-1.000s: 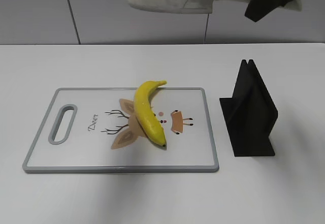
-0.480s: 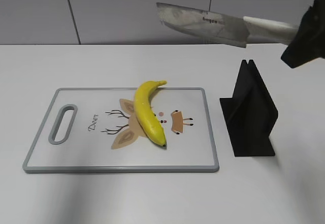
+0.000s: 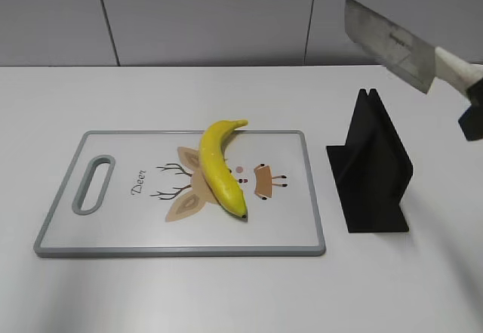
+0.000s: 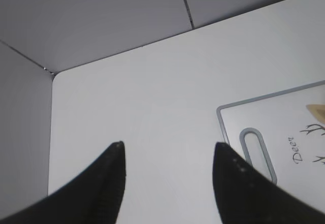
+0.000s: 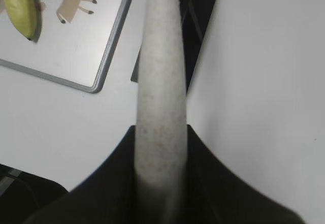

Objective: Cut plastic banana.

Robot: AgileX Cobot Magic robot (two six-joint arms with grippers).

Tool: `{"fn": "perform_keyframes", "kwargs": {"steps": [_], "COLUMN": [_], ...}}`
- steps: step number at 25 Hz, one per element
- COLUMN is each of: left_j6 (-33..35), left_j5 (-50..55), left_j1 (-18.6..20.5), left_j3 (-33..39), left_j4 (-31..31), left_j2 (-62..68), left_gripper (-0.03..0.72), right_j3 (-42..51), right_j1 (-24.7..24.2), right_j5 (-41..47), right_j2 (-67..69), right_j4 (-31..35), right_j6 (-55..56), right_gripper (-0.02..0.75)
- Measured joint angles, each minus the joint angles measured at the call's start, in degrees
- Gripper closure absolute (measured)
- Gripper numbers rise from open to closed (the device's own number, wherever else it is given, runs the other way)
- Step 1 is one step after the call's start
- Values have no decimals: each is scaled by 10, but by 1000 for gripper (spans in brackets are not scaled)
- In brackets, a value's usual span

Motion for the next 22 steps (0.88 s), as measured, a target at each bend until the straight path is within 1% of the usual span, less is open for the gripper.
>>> {"fn": "perform_keyframes", "kwargs": {"steps": [3, 11, 15, 22], "left_j6": [0, -1, -1, -1], "left_j5": [1, -6, -26, -34], "left_j1": [18, 22, 22, 22], "left_j3": [46, 214, 284, 379], "left_j4": [-5, -38, -61, -63], "left_j2": [-42, -191, -258, -336], "left_gripper": [151, 151, 151, 151], "right_j3": [32, 109, 121, 122], "right_j1": [0, 0, 0, 3], "right_j5": [-15, -96, -124, -136], "right_j2": [0, -1, -1, -1], "right_j4": [1, 5, 13, 15], "right_j6": [30, 83, 105, 127], "right_gripper": [559, 559, 559, 559]}}
